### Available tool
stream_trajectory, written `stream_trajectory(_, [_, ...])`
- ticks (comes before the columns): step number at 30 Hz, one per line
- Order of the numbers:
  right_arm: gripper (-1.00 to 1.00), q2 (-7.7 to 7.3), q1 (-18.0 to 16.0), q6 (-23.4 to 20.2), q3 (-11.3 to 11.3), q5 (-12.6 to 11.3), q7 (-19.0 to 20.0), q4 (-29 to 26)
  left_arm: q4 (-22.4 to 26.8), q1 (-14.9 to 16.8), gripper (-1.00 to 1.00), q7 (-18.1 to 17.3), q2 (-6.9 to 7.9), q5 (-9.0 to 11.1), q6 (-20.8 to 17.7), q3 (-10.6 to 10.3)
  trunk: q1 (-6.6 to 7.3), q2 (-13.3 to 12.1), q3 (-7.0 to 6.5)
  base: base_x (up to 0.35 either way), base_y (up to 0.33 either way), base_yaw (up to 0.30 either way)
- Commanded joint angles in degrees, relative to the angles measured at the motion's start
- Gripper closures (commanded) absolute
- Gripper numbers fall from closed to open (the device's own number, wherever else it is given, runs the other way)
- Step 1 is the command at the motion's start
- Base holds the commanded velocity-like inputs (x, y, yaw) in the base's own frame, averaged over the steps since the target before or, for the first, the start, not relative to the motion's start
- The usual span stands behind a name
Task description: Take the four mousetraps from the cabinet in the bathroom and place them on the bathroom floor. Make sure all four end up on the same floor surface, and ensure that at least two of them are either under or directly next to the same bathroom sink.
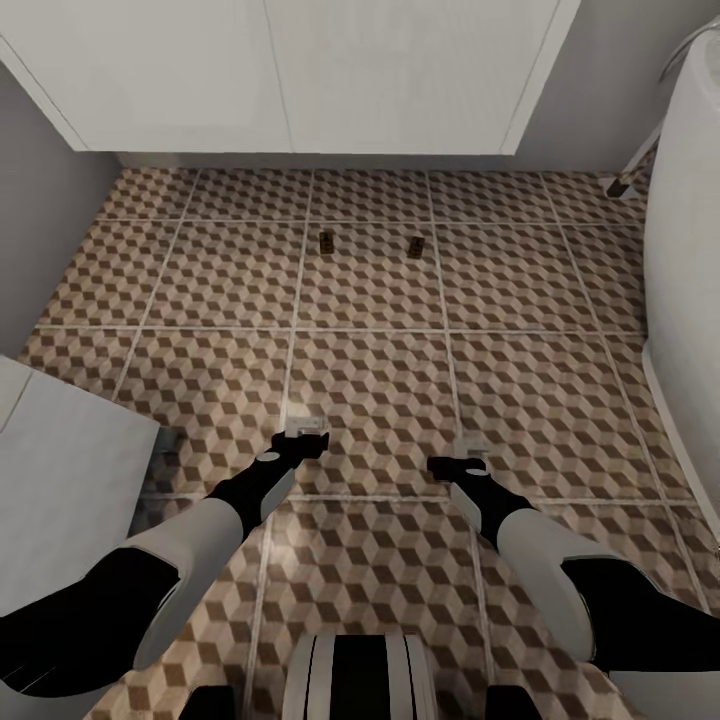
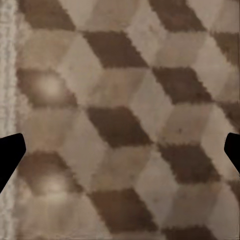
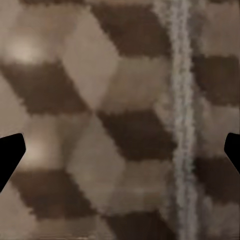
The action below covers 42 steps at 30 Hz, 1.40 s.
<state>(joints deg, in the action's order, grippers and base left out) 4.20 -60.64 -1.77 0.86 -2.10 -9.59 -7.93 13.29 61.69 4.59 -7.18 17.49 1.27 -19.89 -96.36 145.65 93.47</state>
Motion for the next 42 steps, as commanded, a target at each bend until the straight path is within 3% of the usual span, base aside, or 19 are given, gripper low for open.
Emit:
stream_trajectory(1, [-1.0, 0.01, 0.0, -0.18, 0.11, -0.22, -0.16, -0.07, -0.04, 0.01, -1.0, 0.3, 0.01, 0.54, 0.13, -0.49, 0.02, 0.01, 0.03, -0.112, 0.0, 0.0])
stream_trajectory(20, [-1.0, 0.02, 0.0, -0.25, 0.17, -0.39, 0.09, -0.07, -1.17, -0.08, -1.0, 0.44, -0.11, 0.61, 0.48, -0.5, 0.02, 0.01, 0.03, -0.024, 0.0, 0.0])
stream_trajectory(42, [-1.0, -0.05, 0.0, -0.26, 0.16, -0.28, 0.08, -0.07, -1.11, -0.08, -1.0, 0.55, 0.07, 0.44, 0.14, -0.49, 0.59, -0.28, -4.85, 0.0, 0.0, 0.0])
